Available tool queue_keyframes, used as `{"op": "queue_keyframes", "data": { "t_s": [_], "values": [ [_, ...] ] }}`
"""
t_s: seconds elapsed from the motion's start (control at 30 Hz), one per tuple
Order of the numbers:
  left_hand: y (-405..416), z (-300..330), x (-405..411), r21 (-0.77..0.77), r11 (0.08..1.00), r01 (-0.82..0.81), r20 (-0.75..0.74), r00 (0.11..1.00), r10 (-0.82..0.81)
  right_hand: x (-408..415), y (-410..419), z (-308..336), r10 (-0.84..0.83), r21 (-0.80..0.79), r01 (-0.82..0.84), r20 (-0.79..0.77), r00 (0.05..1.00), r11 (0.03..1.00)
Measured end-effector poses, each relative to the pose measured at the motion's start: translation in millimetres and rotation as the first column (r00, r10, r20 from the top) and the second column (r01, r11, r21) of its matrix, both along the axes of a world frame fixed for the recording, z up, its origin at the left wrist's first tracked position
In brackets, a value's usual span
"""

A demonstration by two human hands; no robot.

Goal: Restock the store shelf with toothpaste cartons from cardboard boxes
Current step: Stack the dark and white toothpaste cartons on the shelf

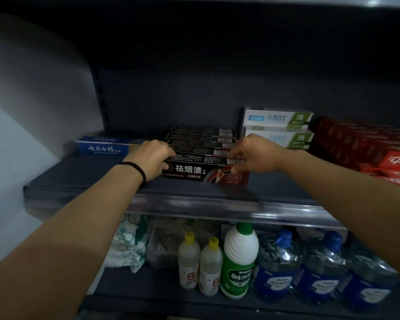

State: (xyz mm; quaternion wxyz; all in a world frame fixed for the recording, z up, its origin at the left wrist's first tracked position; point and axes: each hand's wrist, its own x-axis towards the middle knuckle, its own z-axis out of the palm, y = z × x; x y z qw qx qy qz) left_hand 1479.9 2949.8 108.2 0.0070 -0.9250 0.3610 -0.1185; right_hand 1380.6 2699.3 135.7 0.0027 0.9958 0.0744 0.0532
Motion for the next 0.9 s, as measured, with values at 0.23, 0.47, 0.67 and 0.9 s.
{"op": "queue_keyframes", "data": {
  "t_s": [0.23,0.47,0.67,0.9],
  "values": [
    [-13.0,-0.8,2.8,0.014,1.000,0.018,0.023,1.000,-0.019,5.1,-8.6,-6.7,-0.003,-0.064,0.007,0.070,0.998,0.998],
    [-19.5,-2.4,4.8,0.002,1.000,0.001,0.020,1.000,-0.001,14.3,-16.6,-10.5,-0.033,-0.054,0.037,0.077,0.997,0.998],
    [-20.5,6.8,7.8,0.022,1.000,-0.017,0.034,0.999,0.016,18.8,-16.2,-3.7,-0.028,-0.067,0.034,0.092,0.995,0.997],
    [-12.8,8.6,-26.8,0.019,1.000,0.025,0.066,0.997,-0.026,-6.7,-2.2,-0.1,-0.015,-0.105,0.028,0.127,0.992,0.994]
  ]
}}
